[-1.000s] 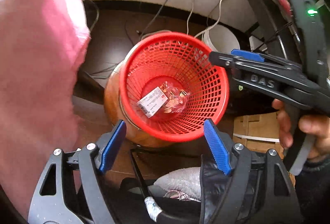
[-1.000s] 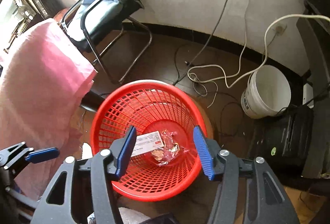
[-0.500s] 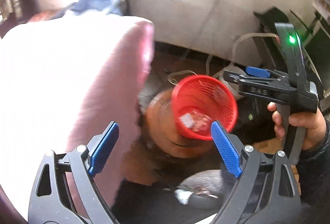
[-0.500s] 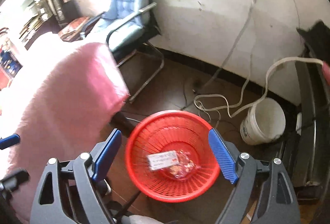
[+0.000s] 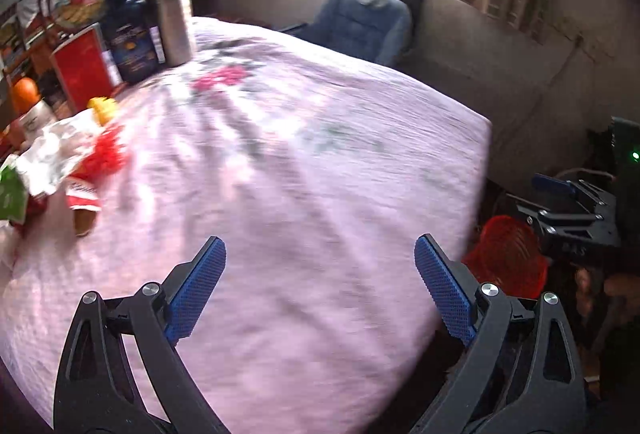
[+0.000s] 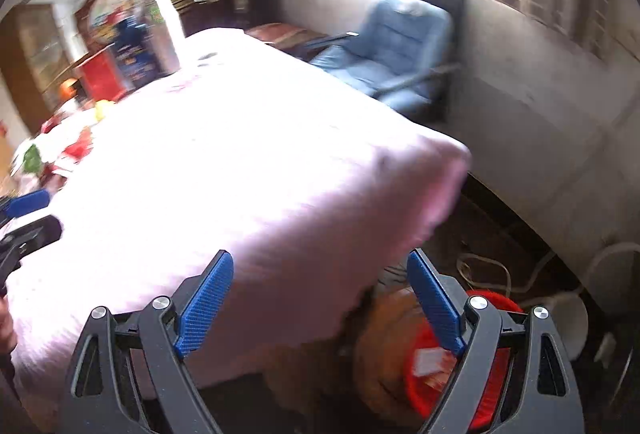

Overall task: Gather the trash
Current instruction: 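Swing both tools back over the table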

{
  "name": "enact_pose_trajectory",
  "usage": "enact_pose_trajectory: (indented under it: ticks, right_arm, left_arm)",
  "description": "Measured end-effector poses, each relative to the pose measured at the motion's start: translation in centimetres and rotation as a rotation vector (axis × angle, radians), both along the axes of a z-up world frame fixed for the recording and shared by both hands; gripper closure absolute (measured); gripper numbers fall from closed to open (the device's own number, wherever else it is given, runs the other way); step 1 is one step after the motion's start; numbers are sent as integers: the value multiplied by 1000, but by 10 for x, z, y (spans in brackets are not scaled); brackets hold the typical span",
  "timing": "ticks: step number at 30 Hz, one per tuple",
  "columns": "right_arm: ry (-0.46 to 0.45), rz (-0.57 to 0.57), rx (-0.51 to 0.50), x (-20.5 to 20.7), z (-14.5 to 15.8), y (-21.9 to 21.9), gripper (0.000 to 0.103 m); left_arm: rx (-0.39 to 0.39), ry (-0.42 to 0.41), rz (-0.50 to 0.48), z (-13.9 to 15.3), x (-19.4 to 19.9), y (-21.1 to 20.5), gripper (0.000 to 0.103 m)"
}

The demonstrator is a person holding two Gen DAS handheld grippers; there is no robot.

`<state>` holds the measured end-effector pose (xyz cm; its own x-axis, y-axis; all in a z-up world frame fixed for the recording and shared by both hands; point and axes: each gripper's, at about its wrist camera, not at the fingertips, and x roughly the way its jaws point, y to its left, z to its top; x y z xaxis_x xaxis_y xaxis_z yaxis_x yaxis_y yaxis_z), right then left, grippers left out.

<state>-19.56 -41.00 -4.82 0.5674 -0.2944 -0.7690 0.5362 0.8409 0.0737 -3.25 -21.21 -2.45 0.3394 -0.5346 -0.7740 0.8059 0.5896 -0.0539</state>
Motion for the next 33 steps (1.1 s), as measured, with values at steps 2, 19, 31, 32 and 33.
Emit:
enact_pose_trajectory:
  ticks: [2, 19, 31, 32, 33]
  right_arm:
    - [-8, 52, -8, 20, 5, 18, 16]
    - [-70, 420, -36, 177, 40, 165, 15]
    - [18, 635, -134, 286, 17, 256, 16]
    - [21, 639, -136, 293, 15, 259, 16]
    - [21, 644, -138, 300, 14, 263, 17]
  left_arm:
    - [-5, 1, 34, 2, 17, 17, 11]
    - [46, -109, 469, -6, 151, 167, 8]
    - [-5, -23, 770, -1, 203, 248, 8]
    - [-2, -15, 790, -3, 206, 251, 8]
    - [-2, -2, 808, -5, 210, 256, 8]
